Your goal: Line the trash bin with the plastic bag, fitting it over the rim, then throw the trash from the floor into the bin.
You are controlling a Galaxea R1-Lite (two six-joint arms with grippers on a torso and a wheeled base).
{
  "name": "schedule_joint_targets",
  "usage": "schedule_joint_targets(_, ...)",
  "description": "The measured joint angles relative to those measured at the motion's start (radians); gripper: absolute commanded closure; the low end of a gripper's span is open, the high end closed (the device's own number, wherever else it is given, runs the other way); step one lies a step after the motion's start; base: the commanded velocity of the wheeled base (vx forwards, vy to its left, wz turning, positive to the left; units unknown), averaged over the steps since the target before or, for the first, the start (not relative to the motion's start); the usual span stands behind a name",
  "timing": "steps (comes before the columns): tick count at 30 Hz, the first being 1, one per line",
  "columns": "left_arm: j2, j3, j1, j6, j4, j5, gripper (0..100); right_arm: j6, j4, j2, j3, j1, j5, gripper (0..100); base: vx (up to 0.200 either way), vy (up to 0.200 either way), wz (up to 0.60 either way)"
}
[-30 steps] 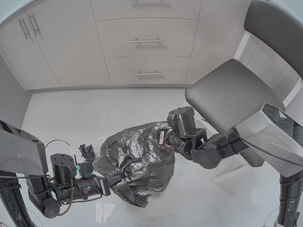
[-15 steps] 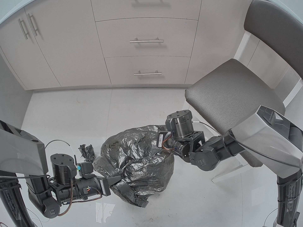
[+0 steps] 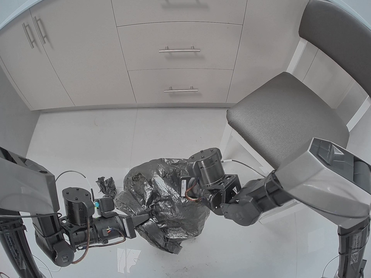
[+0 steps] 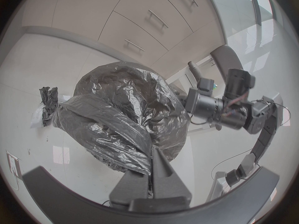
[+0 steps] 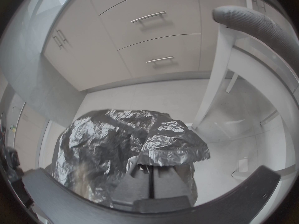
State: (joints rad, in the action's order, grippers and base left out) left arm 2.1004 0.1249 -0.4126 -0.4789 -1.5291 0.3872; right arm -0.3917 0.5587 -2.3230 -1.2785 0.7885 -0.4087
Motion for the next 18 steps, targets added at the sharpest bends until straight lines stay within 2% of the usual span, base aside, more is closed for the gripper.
schedule_joint_targets(6, 0.003, 0.01, 0.0, -0.023, 0.0, 0.0, 100, 0.007, 0.005, -0.008, 0.046, 0.073, -0.001, 100, 0.0, 0.0, 0.0)
schedule_joint_targets(18, 0.003, 0.01, 0.0, -0.024, 0.0, 0.0, 100, 0.023, 0.005, -0.103, 0.024, 0.095, -0.004, 100, 0.0, 0.0, 0.0)
